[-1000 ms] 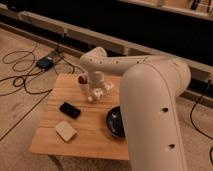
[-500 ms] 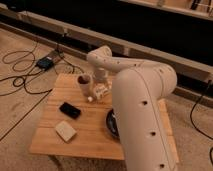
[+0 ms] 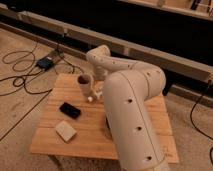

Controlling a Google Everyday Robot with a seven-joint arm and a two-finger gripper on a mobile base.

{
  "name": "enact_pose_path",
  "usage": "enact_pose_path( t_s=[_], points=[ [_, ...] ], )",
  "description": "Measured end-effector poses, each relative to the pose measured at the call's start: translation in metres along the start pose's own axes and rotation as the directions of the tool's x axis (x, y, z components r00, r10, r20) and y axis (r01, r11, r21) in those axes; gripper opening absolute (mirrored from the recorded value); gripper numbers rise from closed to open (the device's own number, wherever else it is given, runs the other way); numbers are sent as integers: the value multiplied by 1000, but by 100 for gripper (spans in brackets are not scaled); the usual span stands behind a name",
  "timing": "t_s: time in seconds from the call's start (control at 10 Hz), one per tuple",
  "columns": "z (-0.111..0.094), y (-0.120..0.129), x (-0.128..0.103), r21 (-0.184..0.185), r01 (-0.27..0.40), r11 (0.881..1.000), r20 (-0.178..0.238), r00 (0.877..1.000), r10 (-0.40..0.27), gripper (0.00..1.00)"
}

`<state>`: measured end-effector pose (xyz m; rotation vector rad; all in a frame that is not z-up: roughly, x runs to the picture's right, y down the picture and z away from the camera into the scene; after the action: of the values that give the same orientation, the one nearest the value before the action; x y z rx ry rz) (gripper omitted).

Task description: Place the bottle in the ceramic bowl

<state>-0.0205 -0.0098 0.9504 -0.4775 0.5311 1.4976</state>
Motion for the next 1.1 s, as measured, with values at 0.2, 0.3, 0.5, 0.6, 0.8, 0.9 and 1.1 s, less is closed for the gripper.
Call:
enact_pose_path(
  t_s=[0.2,0.3,0.5,0.6,0.8,0.9,1.1],
  points=[
    [6,0,4,35,1,999,-19,1000,0,65],
    [8,-1,7,50,0,999,-28,1000,1,65],
    [11,-3,15,76,-3,997,-49,999,7,65],
    [12,-6,19,86,-7,996,-59,998,12,65],
    [14,-16,28,103,-25,994,-78,996,33,65],
    [15,-25,34,112,-42,993,-88,995,52,65],
    [17,-39,40,115,-74,991,-95,992,86,65]
  ],
)
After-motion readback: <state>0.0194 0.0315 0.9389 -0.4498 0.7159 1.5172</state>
